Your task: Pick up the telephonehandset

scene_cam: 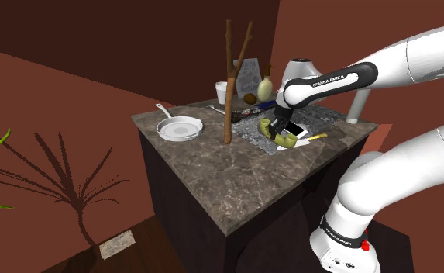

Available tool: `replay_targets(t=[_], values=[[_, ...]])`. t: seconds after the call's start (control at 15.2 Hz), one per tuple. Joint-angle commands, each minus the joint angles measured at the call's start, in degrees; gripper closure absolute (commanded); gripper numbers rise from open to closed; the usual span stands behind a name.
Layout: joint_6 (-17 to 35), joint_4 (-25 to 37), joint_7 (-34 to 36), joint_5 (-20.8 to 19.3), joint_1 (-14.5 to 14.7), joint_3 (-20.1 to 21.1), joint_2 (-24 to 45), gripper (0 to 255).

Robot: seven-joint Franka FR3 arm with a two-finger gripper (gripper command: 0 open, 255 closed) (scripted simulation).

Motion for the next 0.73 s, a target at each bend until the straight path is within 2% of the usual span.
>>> replay_targets(t=[0.0,0.66], values=[[-0.91,0.56,0.00,0.11,0.03,0.16,-0.34,255],[-9.52,6.63,-0.30,1.18,0.40,1.49,-2.90,255]])
